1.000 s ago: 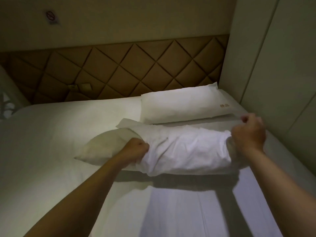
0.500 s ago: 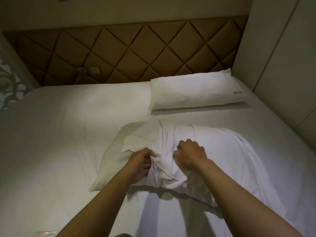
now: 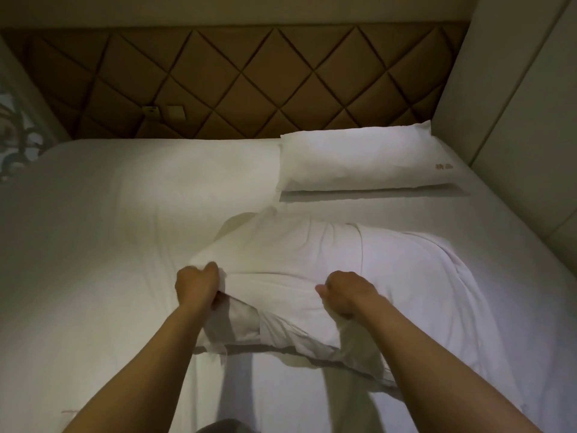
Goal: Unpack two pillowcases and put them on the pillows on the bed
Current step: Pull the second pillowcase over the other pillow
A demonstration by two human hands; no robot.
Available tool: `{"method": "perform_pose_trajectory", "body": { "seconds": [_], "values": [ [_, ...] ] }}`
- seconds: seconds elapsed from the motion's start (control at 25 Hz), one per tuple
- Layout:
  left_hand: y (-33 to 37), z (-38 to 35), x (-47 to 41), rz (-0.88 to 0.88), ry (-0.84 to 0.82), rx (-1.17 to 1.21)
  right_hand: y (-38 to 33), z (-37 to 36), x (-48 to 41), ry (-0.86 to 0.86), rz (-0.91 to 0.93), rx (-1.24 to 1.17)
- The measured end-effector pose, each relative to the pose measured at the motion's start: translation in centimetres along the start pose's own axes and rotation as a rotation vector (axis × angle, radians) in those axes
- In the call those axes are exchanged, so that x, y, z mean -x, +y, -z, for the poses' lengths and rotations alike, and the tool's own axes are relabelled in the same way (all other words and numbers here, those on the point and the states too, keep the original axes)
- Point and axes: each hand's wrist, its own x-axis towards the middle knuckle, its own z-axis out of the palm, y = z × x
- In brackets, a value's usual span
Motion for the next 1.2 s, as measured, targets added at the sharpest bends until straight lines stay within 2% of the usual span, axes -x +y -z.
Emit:
{"method": "perform_pose_trajectory", "body": {
  "seconds": [0.08, 0.16, 0.24, 0.28, 0.36, 0.48, 0.64, 0.76, 0.88, 1.04, 1.12, 1.2],
  "values": [
    [-1.7, 1.0, -0.2, 0.088, -0.165, -0.235, 0.4, 1.3, -0.2, 0.037, -0.037, -0.073],
    [-1.2, 1.0, -1.2, 0.080, -0.271, -0.445, 0.8, 3.1, -0.5, 0.281, -0.049, -0.080],
    [1.7, 0.2, -2.6, -0.035, -0.220, -0.432, 1.4, 4.8, -1.3, 0.500, -0.044, -0.043],
    [3.4, -0.6, -3.5, -0.083, -0.192, -0.387, 1.8, 5.5, -1.6, 0.527, -0.043, -0.010],
    [6.2, -2.5, -5.1, -0.150, -0.193, -0.379, 3.0, 6.1, -2.6, 0.465, -0.083, 0.049],
    [7.5, -6.4, -7.6, -0.227, -0.269, -0.473, 5.4, 5.7, -4.3, 0.286, -0.174, 0.029],
    [8.7, -11.8, -10.1, -0.302, -0.215, -0.574, 6.8, 4.9, -7.7, 0.167, -0.193, 0.094],
    [9.6, -15.3, -11.2, -0.361, -0.176, -0.645, 5.4, 4.7, -10.2, 0.161, -0.148, 0.142],
    [7.1, -17.3, -12.9, -0.388, -0.129, -0.763, 5.0, 1.9, -11.6, 0.182, -0.142, 0.170],
    [3.3, -17.6, -13.7, -0.366, -0.061, -0.695, 5.4, -0.6, -12.2, 0.200, -0.168, 0.160],
    [3.7, -16.5, -13.6, -0.486, 0.026, -0.641, 5.6, -0.2, -12.2, 0.206, -0.159, 0.075],
    [4.6, -13.7, -14.4, -0.666, 0.163, -0.641, 6.3, 0.5, -11.6, 0.302, -0.142, -0.115]
  ]
}}
